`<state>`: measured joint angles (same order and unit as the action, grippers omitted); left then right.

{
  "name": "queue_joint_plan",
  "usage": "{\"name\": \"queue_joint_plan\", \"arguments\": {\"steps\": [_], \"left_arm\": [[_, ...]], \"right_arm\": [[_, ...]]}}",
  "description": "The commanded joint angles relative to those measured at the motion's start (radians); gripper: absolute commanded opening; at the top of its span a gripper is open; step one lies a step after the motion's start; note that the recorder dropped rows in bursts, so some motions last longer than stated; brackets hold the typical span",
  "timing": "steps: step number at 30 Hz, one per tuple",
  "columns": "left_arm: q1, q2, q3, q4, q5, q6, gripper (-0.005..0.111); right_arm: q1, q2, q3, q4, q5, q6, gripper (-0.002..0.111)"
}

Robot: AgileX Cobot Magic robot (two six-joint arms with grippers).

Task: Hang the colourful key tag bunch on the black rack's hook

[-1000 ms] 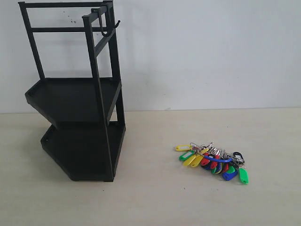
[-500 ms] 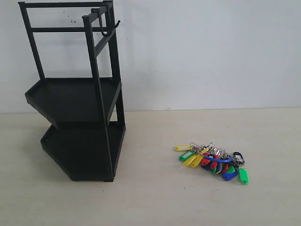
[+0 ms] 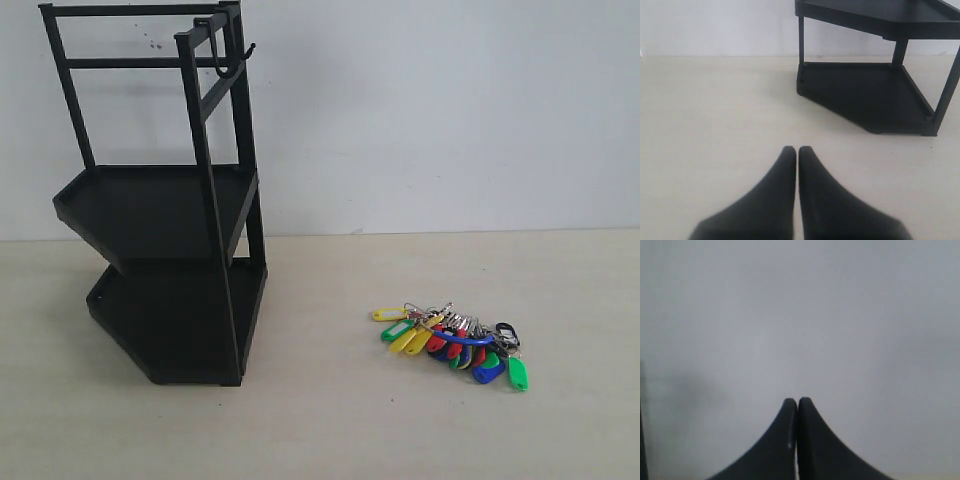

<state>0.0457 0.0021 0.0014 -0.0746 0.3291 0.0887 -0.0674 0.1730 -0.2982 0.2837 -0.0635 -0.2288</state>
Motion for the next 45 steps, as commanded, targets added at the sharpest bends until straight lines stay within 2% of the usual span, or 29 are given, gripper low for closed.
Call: {"name": "queue_joint_plan", "arguments": {"steps": [1, 3, 11, 29, 31, 33, 39, 45], "left_arm": [[0.004, -0.002, -0.001, -0.007, -0.014, -0.010, 0.004], [0.004, -0.002, -0.001, -0.007, -0.014, -0.010, 0.004], [0.004, -0.002, -0.001, -0.007, -0.014, -0.010, 0.004], [0.004, -0.002, -0.001, -0.007, -0.014, -0.010, 0.004], [0.004, -0.002, -0.001, -0.007, -0.014, -0.010, 0.004], [0.004, -0.002, -0.001, -0.007, -0.014, -0.010, 0.004], [0.004, -0.002, -0.001, -0.007, -0.014, -0.010, 0.004], [0.004, -0.002, -0.001, -0.007, -0.014, -0.010, 0.004]], "right_arm": [[-0.003, 0.228, -0.148, -0.006, 0.309, -0.039, 0.000], [-0.003, 0.320, -0.180, -0.002, 0.333, -0.035, 0.000], [-0.003, 0.503, -0.185, -0.002, 0.215, -0.035, 0.000], [-0.003, 0.555, -0.185, -0.001, 0.018, 0.045, 0.000], [-0.003, 0.597, -0.212, -0.006, 0.064, 0.024, 0.000], [-0.003, 0.670, -0.276, -0.006, 0.190, -0.042, 0.000], [0.009, 0.917, -0.517, 0.009, 0.586, -0.520, 0.000], [0.149, 1.087, -0.627, -0.003, 0.647, -0.646, 0.000]]}}
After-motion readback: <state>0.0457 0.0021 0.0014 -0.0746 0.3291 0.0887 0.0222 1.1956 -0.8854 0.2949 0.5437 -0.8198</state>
